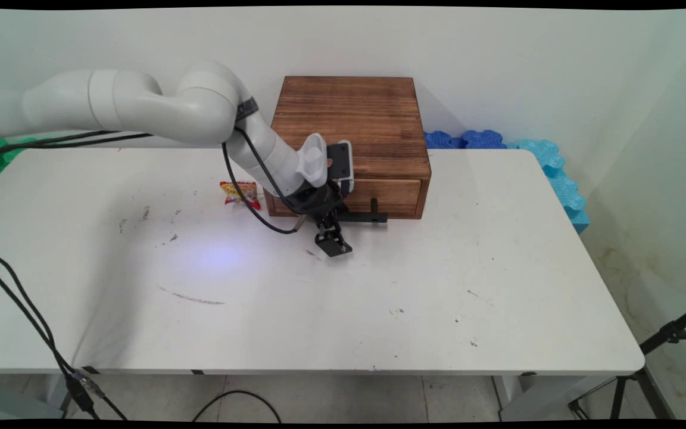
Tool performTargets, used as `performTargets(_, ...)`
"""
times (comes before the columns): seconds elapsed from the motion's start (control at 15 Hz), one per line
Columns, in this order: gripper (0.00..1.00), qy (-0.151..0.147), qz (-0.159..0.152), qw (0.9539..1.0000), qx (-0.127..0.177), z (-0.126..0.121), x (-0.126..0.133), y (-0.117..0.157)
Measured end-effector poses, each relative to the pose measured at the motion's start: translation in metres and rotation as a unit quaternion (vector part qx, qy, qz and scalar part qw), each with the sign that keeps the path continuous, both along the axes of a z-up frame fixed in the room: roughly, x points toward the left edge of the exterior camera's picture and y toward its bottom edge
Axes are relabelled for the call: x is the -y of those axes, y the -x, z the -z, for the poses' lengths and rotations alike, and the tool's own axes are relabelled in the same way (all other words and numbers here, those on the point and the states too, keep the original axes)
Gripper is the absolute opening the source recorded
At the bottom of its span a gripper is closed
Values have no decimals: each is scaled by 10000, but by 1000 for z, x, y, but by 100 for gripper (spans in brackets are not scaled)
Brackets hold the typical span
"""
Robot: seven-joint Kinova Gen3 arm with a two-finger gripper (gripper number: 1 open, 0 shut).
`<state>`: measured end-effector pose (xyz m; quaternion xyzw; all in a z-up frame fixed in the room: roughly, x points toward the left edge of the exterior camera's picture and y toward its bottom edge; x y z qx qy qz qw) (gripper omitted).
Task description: Open the drawer
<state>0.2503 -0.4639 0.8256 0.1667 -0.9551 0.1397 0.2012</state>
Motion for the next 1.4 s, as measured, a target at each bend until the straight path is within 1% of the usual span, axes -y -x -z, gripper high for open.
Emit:
performTargets(0.6,100,13,14,10000,59,14,6,10)
performTargets(1.07,100,-23,9,10000,72,14,4,14)
performTargets(1.4,100,-73,27,9999,81,11,-3,18)
